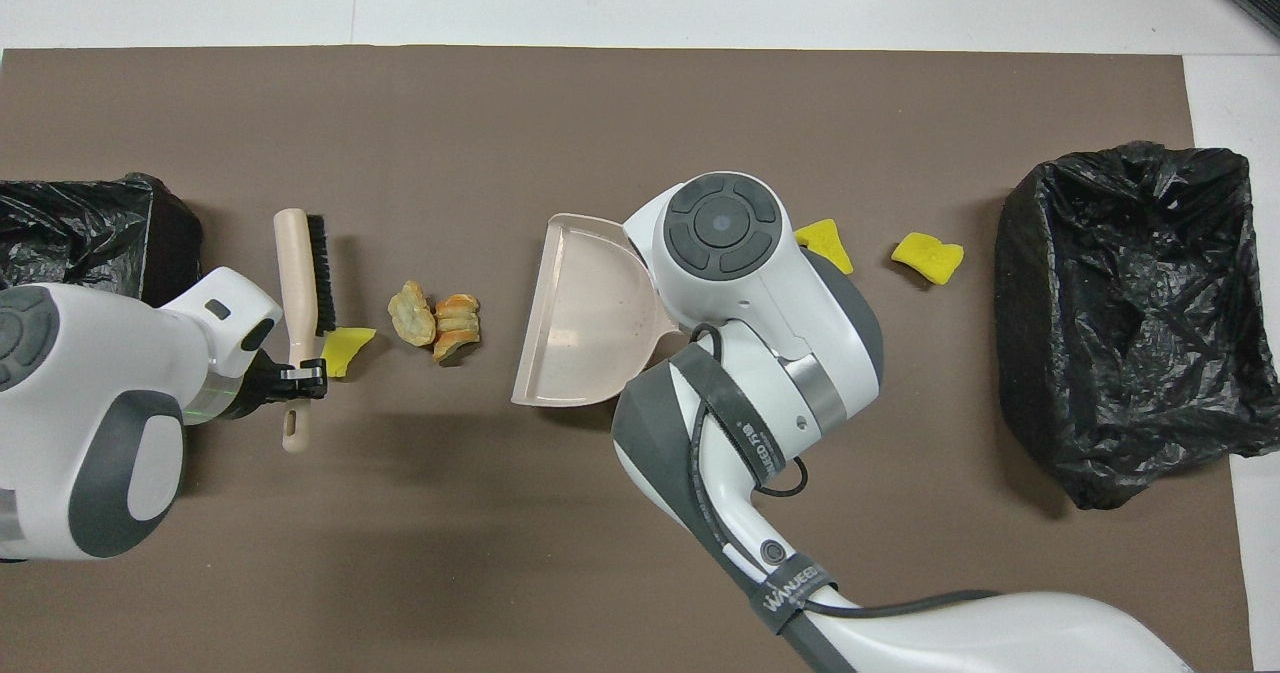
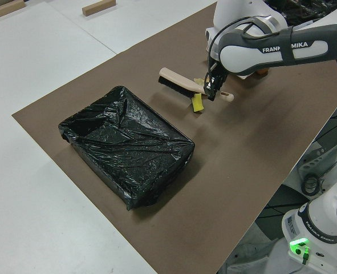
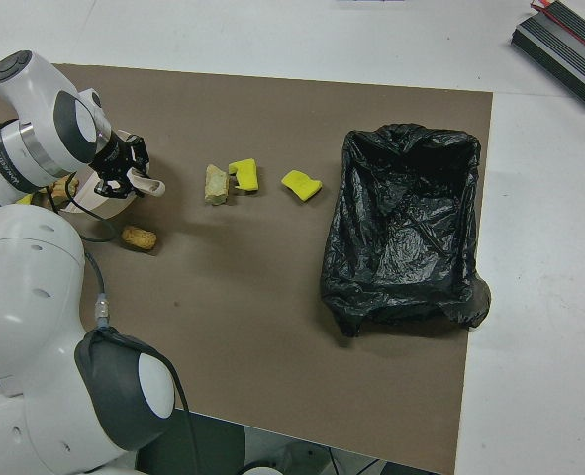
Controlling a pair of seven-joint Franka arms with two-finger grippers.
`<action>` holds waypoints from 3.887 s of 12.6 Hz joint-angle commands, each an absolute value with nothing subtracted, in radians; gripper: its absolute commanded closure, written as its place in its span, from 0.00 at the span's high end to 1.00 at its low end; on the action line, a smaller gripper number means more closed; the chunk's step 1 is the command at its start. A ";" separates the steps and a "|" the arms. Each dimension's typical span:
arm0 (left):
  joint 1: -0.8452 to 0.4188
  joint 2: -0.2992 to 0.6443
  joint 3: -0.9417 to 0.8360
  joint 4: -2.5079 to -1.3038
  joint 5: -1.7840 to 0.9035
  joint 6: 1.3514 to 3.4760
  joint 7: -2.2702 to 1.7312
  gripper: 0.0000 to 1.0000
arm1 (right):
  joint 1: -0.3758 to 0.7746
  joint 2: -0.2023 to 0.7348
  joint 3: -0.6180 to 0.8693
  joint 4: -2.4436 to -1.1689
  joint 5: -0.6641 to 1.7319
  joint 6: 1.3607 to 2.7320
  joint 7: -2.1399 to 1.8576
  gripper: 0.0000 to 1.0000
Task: Sweep and dump trash in bin
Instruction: 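Sweep crusts and sponges into the dustpan with the left gripper's brush, then carry the loaded dustpan with the right gripper toward the bin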
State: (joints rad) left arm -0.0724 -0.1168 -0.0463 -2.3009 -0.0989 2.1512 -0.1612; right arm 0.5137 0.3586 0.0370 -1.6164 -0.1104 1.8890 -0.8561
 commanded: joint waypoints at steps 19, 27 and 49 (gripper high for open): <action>-0.484 -0.063 -0.063 -2.405 -0.259 2.361 -0.354 0.00 | 0.546 0.413 0.048 -1.651 -0.198 2.072 -0.862 0.00; -0.413 -0.063 -0.054 -2.260 -0.428 2.240 -0.377 0.00 | 0.531 0.416 0.048 -1.648 -0.196 2.091 -0.871 0.00; -0.714 -0.201 -0.083 -2.333 -0.149 2.036 -0.793 0.00 | 0.183 0.304 0.051 -1.637 0.205 2.008 -1.345 0.00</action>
State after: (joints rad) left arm -0.6347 -0.1496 -0.0922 -2.3217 -0.1866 2.0668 -0.6990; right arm 0.2393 0.3344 0.0379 -1.6247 0.1582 2.0530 -1.2512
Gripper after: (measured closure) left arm 0.731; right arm 0.674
